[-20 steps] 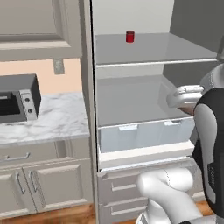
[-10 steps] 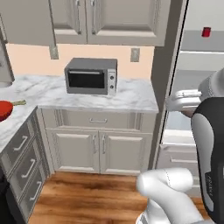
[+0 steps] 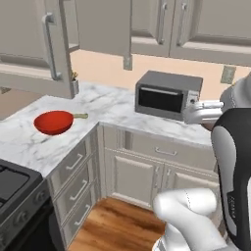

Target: Pick the egg and butter from the fridge and place them by the bowl for mixing.

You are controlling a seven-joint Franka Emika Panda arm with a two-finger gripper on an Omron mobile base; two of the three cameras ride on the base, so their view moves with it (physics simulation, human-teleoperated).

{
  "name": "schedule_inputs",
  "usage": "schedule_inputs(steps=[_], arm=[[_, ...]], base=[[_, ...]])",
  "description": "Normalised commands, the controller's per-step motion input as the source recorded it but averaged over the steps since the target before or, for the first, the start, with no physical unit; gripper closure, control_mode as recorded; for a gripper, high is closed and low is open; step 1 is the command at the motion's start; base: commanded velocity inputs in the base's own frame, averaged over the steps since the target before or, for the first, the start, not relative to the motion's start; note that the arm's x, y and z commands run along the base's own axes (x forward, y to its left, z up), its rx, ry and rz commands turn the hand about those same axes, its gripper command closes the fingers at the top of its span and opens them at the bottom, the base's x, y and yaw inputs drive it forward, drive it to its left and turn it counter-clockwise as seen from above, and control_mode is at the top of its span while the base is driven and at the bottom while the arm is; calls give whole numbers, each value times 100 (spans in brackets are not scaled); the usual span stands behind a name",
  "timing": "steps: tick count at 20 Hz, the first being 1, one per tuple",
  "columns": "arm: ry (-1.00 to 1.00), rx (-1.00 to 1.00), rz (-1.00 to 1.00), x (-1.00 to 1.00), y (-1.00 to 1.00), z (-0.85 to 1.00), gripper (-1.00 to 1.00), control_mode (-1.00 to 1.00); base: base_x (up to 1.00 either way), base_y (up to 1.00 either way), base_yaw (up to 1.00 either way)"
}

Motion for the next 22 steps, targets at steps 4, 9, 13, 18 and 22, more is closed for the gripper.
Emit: schedule_inputs(steps=[4, 9, 13, 18, 22], arm=[[0, 0, 0, 0, 0, 0, 100, 100], [0, 0, 0, 0, 0, 0, 100, 100], [0, 0, 0, 0, 0, 0, 100, 100], [0, 0, 0, 0, 0, 0, 100, 100], [0, 0, 0, 0, 0, 0, 100, 100]], base=[[98, -5, 45], [80, 0, 45], [70, 0, 45], [65, 0, 40], [62, -17, 31]])
